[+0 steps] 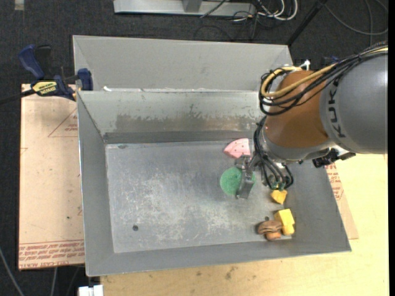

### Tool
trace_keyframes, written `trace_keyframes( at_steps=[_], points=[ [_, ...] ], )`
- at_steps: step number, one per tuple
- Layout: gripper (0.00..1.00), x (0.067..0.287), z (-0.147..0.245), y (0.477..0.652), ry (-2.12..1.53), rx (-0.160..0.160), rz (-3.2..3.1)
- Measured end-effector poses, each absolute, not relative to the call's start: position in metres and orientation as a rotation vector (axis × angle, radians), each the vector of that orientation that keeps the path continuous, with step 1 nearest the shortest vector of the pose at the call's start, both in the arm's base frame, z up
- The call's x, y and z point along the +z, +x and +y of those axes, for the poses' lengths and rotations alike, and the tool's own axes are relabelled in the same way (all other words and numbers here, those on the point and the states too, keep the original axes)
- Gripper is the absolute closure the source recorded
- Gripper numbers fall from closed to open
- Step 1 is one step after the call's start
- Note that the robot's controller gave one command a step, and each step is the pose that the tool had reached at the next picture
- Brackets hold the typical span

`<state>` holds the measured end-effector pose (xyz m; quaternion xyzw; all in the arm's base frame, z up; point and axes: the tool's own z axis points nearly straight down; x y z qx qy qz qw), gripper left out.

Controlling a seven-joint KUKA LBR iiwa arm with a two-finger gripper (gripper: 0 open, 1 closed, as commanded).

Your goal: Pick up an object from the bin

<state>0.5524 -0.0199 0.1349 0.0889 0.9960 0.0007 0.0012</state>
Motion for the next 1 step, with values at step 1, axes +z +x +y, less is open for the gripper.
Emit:
trace_keyframes(
  at_steps=[1],
  points=[
    [1.00,0.1486,-0.0198,0.5521,0.279,0.002,3.129]
  ],
)
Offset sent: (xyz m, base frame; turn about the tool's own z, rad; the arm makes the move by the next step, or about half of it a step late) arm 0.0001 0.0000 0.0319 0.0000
